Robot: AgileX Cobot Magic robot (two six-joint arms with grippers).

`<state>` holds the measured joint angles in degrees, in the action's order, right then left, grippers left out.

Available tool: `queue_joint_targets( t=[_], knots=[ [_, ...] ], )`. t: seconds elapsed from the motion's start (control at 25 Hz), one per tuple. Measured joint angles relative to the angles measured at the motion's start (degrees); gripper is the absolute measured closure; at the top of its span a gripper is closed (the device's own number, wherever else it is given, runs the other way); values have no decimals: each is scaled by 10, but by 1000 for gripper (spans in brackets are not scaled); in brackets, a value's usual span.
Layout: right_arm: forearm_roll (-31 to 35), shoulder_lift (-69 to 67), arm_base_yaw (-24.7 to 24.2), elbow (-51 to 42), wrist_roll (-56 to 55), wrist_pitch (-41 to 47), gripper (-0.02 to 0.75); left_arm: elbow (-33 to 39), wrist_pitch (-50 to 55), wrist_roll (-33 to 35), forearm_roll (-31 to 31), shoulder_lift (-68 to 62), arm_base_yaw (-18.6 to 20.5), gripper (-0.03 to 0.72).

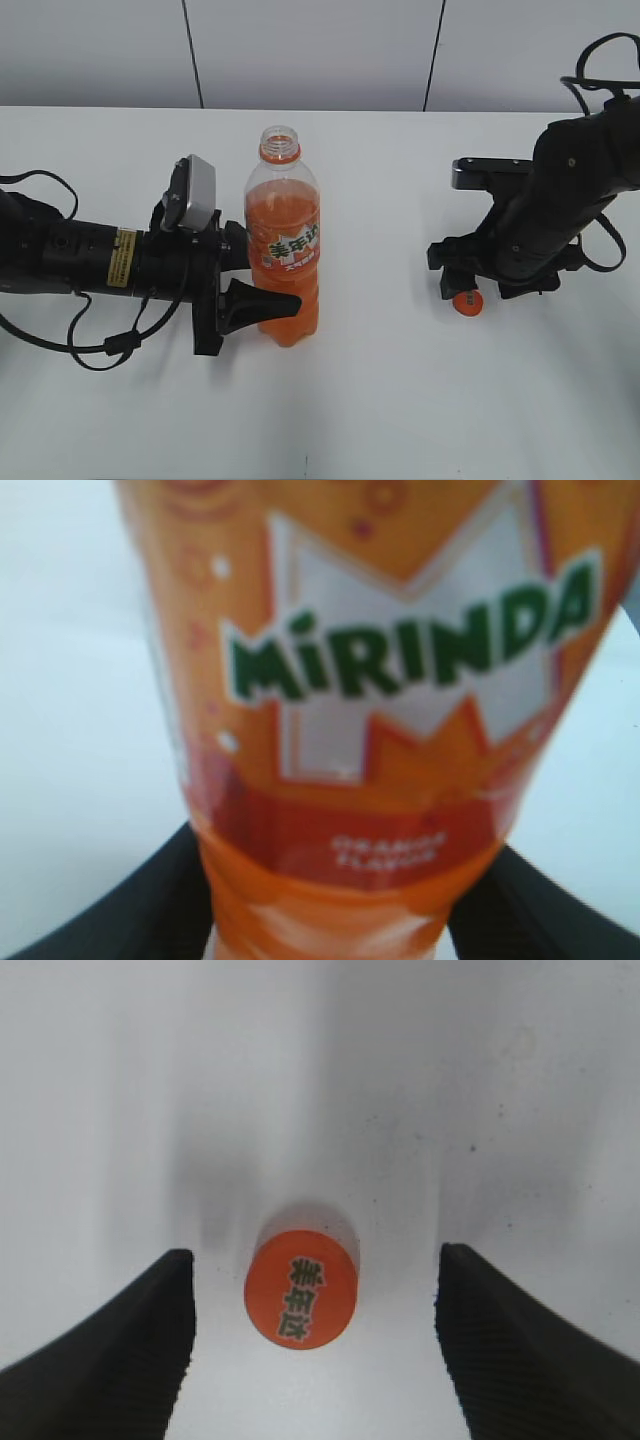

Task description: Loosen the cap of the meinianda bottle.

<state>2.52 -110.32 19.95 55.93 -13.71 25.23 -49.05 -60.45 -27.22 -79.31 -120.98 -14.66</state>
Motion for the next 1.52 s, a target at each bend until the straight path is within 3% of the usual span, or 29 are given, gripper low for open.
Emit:
queue_joint_targets(
  t=[0.28,0.52,0.64,1.12,1.52],
  knots=[
    [0,0,0,0,-1,-2,170,0,0,0,0,0,0,273],
    [-1,0,0,0,-1,-2,167,1,27,0,-8,-1,2,144],
    [-1,0,0,0,-1,-2,167,1,30,0,-18,-1,12,119],
    [-1,17,0,0,-1,4,166,1,42,-49,-117,33,81,114],
    [-17,90,1,5,0,3,164,1,212,-100,-135,119,111,125]
  ],
)
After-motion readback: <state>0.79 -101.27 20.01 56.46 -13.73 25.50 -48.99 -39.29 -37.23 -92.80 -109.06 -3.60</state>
